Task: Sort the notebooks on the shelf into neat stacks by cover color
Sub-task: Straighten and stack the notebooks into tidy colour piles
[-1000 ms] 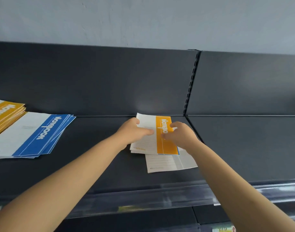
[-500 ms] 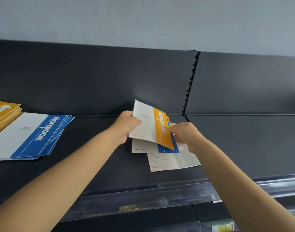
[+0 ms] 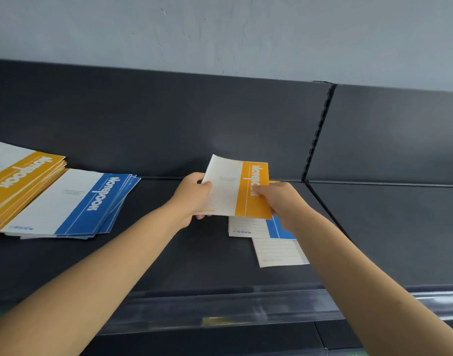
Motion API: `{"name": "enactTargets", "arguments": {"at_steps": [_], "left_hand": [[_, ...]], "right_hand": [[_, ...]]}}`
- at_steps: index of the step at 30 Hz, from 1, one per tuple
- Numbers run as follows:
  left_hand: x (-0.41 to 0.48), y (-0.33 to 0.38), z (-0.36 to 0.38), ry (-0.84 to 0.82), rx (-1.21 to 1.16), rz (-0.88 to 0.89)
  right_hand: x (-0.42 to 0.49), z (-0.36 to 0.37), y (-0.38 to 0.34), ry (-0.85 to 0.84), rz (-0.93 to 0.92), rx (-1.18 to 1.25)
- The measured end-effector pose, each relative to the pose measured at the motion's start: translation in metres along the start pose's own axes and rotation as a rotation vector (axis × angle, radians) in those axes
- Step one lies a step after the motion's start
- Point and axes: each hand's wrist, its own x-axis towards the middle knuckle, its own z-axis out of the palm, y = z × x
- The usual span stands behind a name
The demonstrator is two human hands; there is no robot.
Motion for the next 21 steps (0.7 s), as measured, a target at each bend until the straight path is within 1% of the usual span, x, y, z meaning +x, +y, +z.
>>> {"name": "enactTargets", "arguments": {"at_steps": [3,6,9,11,14,19,21], "left_hand": [[0.001,-0.004,-0.021,0.052,0.225,0.088],[-0.001,-0.011,-0.044,0.035,0.512,0.115],[-0.006,-0.021,-0.066,0.11,0.697,0.173],[-0.014,-0.03,-0.083,0.185,0.765,0.19],[-0.03,-0.045,-0.111,0.257,0.826,0.161],[-0.058,-0.056,-0.162,0.37,0.952,0.022],[-0.066,-0.06,-0.184,0.399,0.993,0.009]], "right_hand": [[-0.003,0.019,-0.007,0.018,-0.066,-0.172],[-0.006,0.045,-0.012,0.035,-0.141,-0.313],[-0.013,0.073,-0.018,0.025,-0.218,-0.369],[-0.018,0.094,-0.023,0.01,-0.263,-0.396],[-0.029,0.125,-0.025,-0.068,-0.343,-0.376],[-0.043,0.171,-0.036,-0.258,-0.453,-0.322],[-0.049,0.188,-0.043,-0.315,-0.463,-0.266]]}}
